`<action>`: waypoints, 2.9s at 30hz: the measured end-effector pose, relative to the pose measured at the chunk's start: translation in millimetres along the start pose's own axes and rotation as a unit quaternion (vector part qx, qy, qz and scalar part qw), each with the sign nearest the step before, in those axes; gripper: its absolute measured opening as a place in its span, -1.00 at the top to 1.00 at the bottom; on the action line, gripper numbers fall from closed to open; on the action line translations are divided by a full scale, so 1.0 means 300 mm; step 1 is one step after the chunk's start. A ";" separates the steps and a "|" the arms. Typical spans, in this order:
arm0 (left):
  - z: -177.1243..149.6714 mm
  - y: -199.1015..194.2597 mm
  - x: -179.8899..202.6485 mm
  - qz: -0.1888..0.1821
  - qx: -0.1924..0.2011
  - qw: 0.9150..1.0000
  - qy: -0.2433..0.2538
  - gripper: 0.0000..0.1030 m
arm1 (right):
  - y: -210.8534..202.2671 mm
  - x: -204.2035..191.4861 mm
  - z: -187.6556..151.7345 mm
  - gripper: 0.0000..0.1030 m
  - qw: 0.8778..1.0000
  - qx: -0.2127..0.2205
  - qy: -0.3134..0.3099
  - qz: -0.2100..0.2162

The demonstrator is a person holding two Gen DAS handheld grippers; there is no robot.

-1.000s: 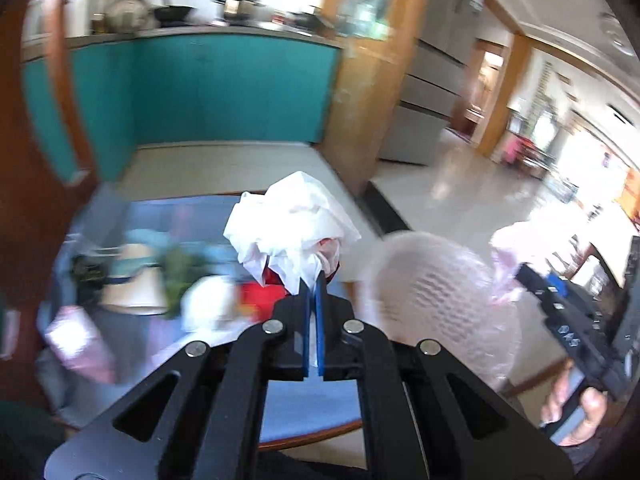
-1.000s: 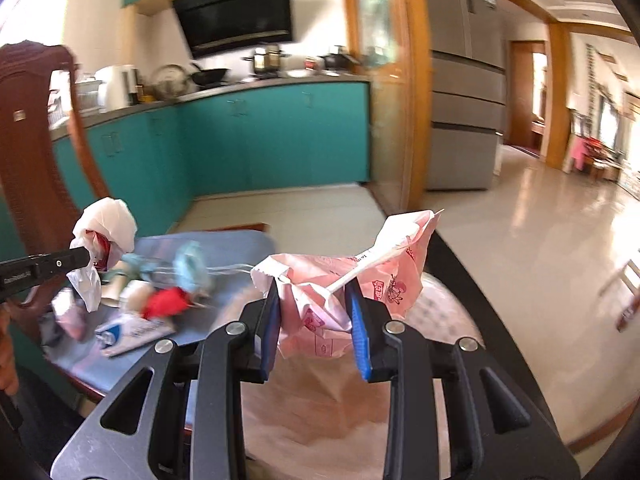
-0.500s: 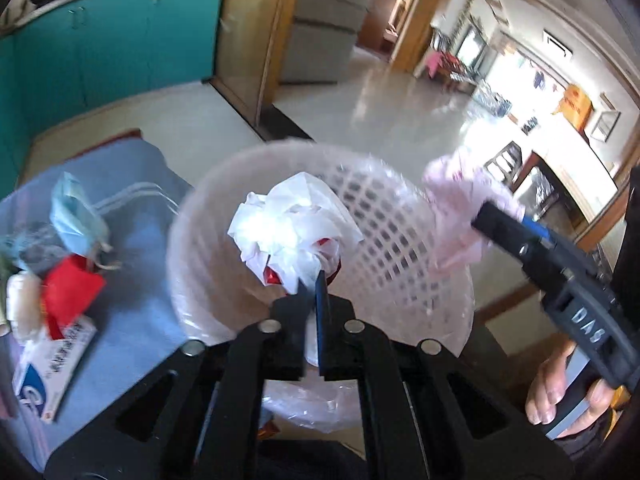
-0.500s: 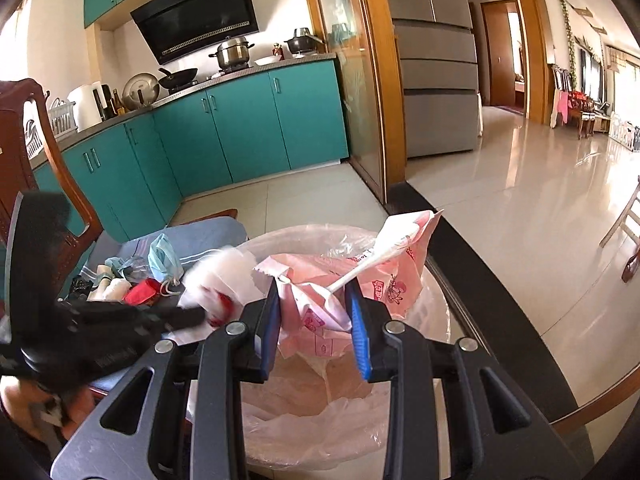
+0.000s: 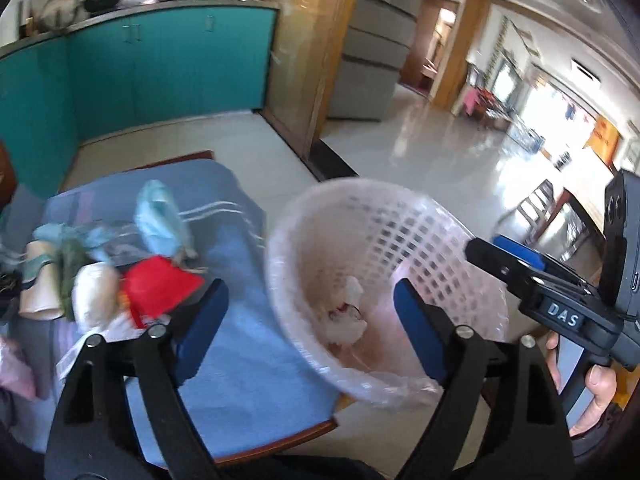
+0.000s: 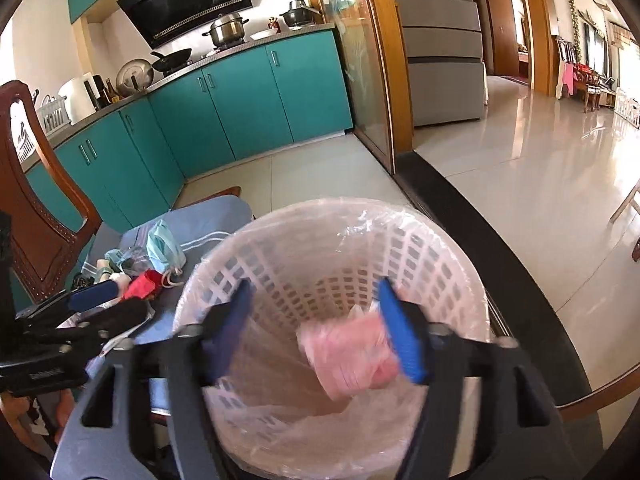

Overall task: Collect trash
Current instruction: 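Withdraw both tools from the wastebasket back toward the chair, then reach the right tool to the red packet and close on it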

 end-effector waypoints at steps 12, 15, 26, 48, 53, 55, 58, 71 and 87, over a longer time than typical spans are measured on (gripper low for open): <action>-0.046 -0.227 -0.319 0.114 0.051 0.991 -0.057 -0.84 | -0.064 -0.139 0.049 -0.70 0.999 0.035 -0.034 0.003; -0.102 -0.266 -0.407 0.131 0.046 0.987 -0.081 -0.84 | -0.079 -0.219 0.058 -0.71 0.997 0.044 -0.057 0.012; -0.297 -0.433 -0.616 0.201 0.038 0.972 -0.119 -0.84 | -0.044 -0.565 -0.004 -0.71 0.989 0.021 -0.122 0.078; -0.369 -0.524 -0.675 0.201 0.049 0.967 -0.149 -0.87 | -0.130 -0.792 -0.065 -0.94 0.975 0.064 -0.188 0.096; -0.380 -0.527 -0.687 0.204 0.047 0.966 -0.153 -0.88 | -0.101 -0.783 -0.085 -0.94 0.980 0.040 -0.171 0.099; -0.387 -0.525 -0.693 0.204 0.044 0.965 -0.157 -0.88 | -0.088 -0.791 -0.101 -0.94 0.979 0.023 -0.172 0.110; -0.393 -0.519 -0.697 0.203 0.041 0.965 -0.160 -0.88 | -0.082 -0.801 -0.119 -0.94 0.977 0.020 -0.188 0.099; -0.404 -0.496 -0.698 0.205 0.029 0.965 -0.161 -0.88 | -0.048 -0.804 -0.155 0.00 0.974 0.002 -0.204 0.095; -0.427 -0.485 -0.720 0.213 0.016 0.962 -0.170 -0.88 | 0.121 -0.840 -0.305 -0.03 0.971 -0.119 -0.169 0.124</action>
Point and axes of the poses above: each gripper's, at about its wrist camera, not at the fingertips, and y roughly the way its jaws point, x to its right, z to its top, the point moved 10 cm from there along y, roughly the way its jaws point, and after that the axes turned 3 degrees about -z, right-handed, at the moved point
